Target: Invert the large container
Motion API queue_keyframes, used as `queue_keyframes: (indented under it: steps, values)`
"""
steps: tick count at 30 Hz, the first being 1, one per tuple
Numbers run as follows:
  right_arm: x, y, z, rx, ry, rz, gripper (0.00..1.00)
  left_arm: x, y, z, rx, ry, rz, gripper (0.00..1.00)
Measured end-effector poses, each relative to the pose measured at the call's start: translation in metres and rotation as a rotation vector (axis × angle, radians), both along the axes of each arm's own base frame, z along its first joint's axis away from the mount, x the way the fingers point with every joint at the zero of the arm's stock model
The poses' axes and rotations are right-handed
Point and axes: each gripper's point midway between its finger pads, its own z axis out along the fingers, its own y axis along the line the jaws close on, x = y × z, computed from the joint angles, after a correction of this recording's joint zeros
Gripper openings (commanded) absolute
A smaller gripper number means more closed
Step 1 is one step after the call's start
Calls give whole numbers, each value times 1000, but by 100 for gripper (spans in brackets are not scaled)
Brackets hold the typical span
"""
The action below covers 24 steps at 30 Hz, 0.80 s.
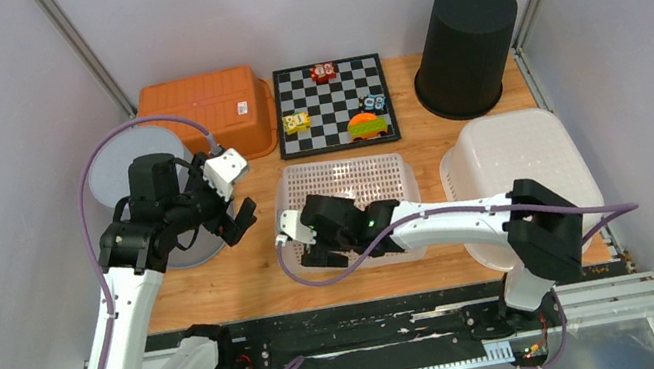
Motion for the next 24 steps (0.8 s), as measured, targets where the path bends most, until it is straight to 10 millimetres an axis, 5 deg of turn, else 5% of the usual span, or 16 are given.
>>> queue_keyframes:
  steps: [10, 24]
  values:
    - [7, -6, -1, -20, -18, -27, 96, 2, 1, 2, 2, -13, 6, 100]
    - [-28, -15, 8, -26, 91, 156, 94, 1, 1, 3, -3, -13, 10, 100]
